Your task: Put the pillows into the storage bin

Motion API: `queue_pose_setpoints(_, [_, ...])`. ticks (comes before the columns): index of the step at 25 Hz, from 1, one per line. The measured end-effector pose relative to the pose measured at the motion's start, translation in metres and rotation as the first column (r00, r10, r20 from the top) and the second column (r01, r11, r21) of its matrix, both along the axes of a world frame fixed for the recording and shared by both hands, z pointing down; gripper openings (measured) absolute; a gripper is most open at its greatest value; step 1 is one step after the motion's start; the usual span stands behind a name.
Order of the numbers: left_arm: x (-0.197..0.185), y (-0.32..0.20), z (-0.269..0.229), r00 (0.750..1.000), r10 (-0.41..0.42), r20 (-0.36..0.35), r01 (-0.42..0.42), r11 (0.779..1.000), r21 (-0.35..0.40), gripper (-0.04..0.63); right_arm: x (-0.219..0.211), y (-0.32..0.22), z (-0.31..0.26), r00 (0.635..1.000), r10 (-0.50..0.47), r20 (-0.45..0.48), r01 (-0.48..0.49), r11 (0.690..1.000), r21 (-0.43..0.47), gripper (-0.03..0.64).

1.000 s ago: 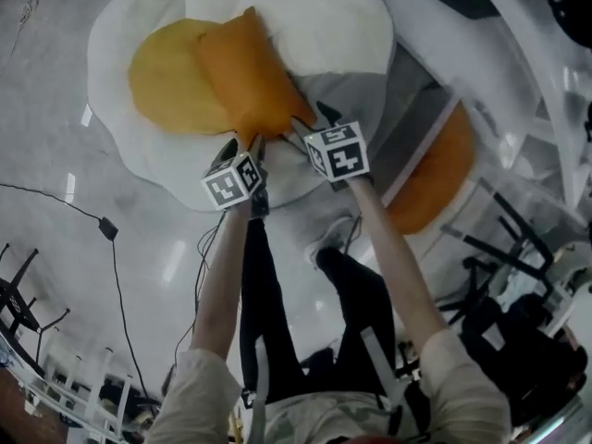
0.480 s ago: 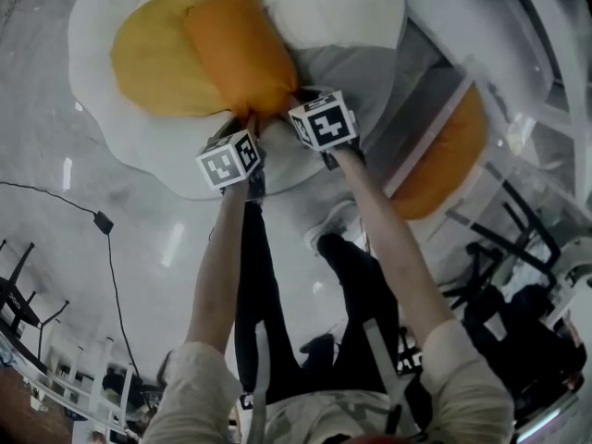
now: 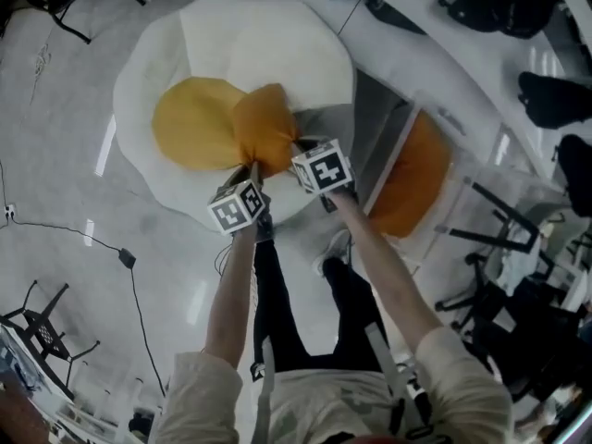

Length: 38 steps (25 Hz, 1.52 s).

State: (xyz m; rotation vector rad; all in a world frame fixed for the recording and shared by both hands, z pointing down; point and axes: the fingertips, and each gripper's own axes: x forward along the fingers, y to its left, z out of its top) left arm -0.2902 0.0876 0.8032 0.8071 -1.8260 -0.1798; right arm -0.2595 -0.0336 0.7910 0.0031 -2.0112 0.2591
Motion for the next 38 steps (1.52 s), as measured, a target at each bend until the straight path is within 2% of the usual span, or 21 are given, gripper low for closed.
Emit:
queue_pose_setpoints(3, [0.018, -0.01, -0.071, 0.997, 0.076, 0.027, -0.076, 0.997, 0.033, 0.064, 0.034, -0.007, -0.064, 0.996, 0.092, 0.021, -0.092, 0.996, -0.02, 0.018])
queue_pose_setpoints(8, [0.082, -0.033, -0.185, 0.978, 0.192, 0.078, -0.199, 0.975, 0.101, 0.057, 0.114, -0.02, -0.18, 0.965, 0.231, 0.121, -0.232, 0.973, -0.01, 0.018])
queue_pose_setpoints(10, [0.109, -0.053, -0.228, 0.963, 0.248, 0.106, -0.261, 0.956, 0.133, 0.057, 0.146, -0.033, -0.227, 0.937, 0.288, 0.195, -0.297, 0.955, 0.014, 0.018])
queue_pose_setpoints(12, [0.143, -0.079, -0.267, 0.939, 0.317, 0.134, -0.337, 0.926, 0.171, 0.057, 0.187, -0.053, -0.271, 0.903, 0.349, 0.25, -0.37, 0.928, 0.039, 0.018])
queue_pose_setpoints(13, [0.162, -0.096, -0.285, 0.923, 0.353, 0.15, -0.378, 0.905, 0.194, 0.057, 0.21, -0.066, -0.29, 0.885, 0.375, 0.275, -0.403, 0.914, 0.053, 0.018])
queue_pose_setpoints(15, [0.203, -0.136, -0.312, 0.882, 0.43, 0.191, -0.467, 0.849, 0.246, 0.057, 0.258, -0.099, -0.324, 0.851, 0.41, 0.328, -0.462, 0.881, 0.096, 0.018])
queue_pose_setpoints(19, [0.28, -0.187, -0.344, 0.777, 0.571, 0.265, -0.628, 0.727, 0.277, 0.057, 0.35, -0.132, -0.363, 0.772, 0.489, 0.405, -0.581, 0.802, 0.139, 0.018])
queue_pose_setpoints(24, [0.383, -0.242, -0.367, 0.644, 0.694, 0.321, -0.765, 0.572, 0.298, 0.057, 0.468, -0.162, -0.378, 0.634, 0.626, 0.454, -0.742, 0.659, 0.127, 0.018])
queue_pose_setpoints(26, [0.418, -0.255, -0.369, 0.606, 0.723, 0.331, -0.794, 0.528, 0.301, 0.057, 0.505, -0.169, -0.379, 0.599, 0.656, 0.458, -0.775, 0.619, 0.127, 0.018])
queue_pose_setpoints(27, [0.433, -0.259, -0.369, 0.593, 0.733, 0.335, -0.804, 0.514, 0.299, 0.057, 0.521, -0.171, -0.378, 0.587, 0.666, 0.459, -0.786, 0.606, 0.126, 0.018])
queue_pose_setpoints(29, [0.46, -0.265, -0.368, 0.577, 0.744, 0.337, -0.815, 0.498, 0.296, 0.057, 0.549, -0.174, -0.376, 0.565, 0.685, 0.46, -0.803, 0.584, 0.117, 0.018])
queue_pose_setpoints(33, [0.496, -0.275, -0.366, 0.564, 0.755, 0.335, -0.823, 0.48, 0.303, 0.057, 0.587, -0.181, -0.372, 0.537, 0.706, 0.462, -0.825, 0.553, 0.114, 0.018])
queue_pose_setpoints(36, [0.505, -0.283, -0.366, 0.563, 0.749, 0.349, -0.824, 0.478, 0.303, 0.057, 0.597, -0.188, -0.371, 0.535, 0.703, 0.468, -0.826, 0.552, 0.115, 0.019])
queue_pose_setpoints(38, [0.504, -0.289, -0.368, 0.565, 0.738, 0.369, -0.824, 0.482, 0.297, 0.058, 0.598, -0.192, -0.37, 0.549, 0.693, 0.467, -0.815, 0.567, 0.118, 0.02])
